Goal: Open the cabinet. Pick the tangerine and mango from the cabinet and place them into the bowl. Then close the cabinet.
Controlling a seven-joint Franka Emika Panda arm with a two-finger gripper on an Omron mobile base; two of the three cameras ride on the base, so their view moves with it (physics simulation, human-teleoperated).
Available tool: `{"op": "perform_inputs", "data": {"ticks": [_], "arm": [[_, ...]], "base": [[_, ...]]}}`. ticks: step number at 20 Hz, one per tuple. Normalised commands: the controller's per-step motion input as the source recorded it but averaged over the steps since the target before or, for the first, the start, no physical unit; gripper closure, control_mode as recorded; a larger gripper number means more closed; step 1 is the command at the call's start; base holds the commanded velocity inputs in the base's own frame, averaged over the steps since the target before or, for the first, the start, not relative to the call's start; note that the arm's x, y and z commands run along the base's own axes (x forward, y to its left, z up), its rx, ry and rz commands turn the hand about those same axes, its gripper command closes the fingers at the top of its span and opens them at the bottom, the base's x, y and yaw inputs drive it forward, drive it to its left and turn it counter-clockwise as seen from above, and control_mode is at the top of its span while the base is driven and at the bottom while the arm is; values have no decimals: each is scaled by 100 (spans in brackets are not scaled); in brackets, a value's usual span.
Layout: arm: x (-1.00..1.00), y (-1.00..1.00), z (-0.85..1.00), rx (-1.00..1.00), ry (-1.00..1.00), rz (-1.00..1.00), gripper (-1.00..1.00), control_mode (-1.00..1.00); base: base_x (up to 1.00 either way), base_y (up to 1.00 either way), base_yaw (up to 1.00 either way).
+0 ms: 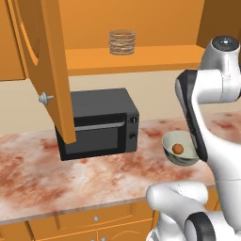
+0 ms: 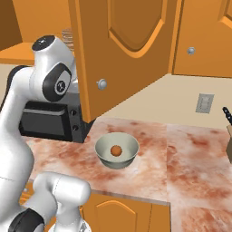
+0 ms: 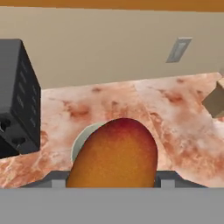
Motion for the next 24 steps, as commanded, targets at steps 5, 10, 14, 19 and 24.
{"op": "perform_inputs", "data": {"ticks": [5,10,14,19,24], "arm": [[-55,3,-100,-4,25,1,100,-100],[-14,0,-99,0,30,1,100,-100],[25,0,-38,-1,4,2,100,-100],[50,0,-22,0,0,4,100,-100],[67,0,-41,0,0,5,100,-100]], "base": [[0,0,0],[0,0,0],[0,0,0],[0,0,0],[0,0,0]]}}
